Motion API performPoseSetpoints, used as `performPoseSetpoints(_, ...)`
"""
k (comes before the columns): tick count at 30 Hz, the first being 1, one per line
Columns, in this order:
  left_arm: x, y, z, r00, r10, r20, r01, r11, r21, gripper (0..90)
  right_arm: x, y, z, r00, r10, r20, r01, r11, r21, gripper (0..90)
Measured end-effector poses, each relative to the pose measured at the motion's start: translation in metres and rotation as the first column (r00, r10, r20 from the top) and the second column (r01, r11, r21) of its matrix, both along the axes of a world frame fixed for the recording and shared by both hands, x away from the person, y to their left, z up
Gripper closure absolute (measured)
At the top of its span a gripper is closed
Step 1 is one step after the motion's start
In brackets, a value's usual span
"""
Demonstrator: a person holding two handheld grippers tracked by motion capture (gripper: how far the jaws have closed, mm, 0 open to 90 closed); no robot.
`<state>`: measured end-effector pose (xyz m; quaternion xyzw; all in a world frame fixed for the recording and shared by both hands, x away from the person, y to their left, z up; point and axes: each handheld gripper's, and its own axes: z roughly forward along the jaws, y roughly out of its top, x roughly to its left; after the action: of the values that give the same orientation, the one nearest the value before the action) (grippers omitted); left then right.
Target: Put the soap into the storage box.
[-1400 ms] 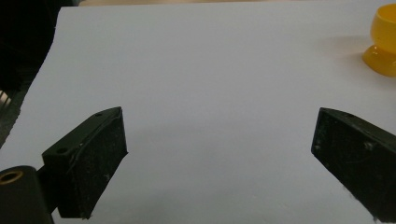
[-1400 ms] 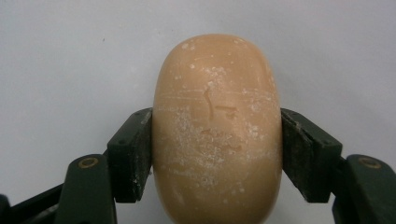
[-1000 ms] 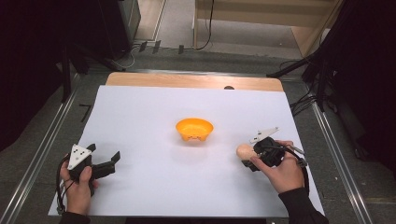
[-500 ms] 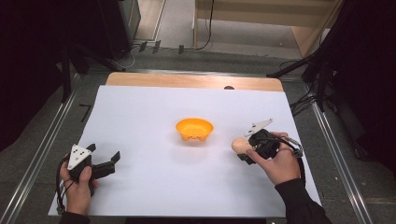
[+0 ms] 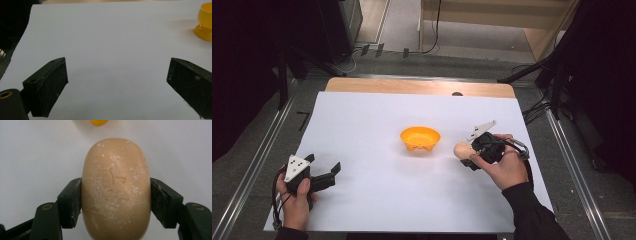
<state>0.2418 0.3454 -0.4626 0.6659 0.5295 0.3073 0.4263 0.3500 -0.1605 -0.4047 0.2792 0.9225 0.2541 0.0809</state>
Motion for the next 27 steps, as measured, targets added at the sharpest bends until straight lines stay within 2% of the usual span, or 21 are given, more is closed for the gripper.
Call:
performPoseSetpoints(7,0.000,0.000,0.000,1.0000,0.000,0.001,0.000,1.0000,0.001,3.8,0.007,0.010,0.005,0.9992,0.038,0.012,-0.038,0.999,0.005,33.7)
performPoseSetpoints(12,0.000,0.000,0.000,1.0000,-0.001,0.001,0.001,1.0000,0.001,3.8,0.012,0.016,0.009,0.9972,0.074,0.013,-0.074,0.997,0.033,33.7)
performPoseSetpoints(21,0.000,0.000,0.000,1.0000,-0.001,0.002,0.001,1.0000,0.002,3.8,0.019,0.026,0.014,0.9923,0.115,0.046,-0.115,0.993,0.017,33.7)
performPoseSetpoints(27,0.000,0.000,0.000,1.0000,-0.002,0.003,0.002,1.0000,0.002,3.9,0.022,0.033,0.015,0.9889,0.142,0.043,-0.143,0.990,0.017,33.7)
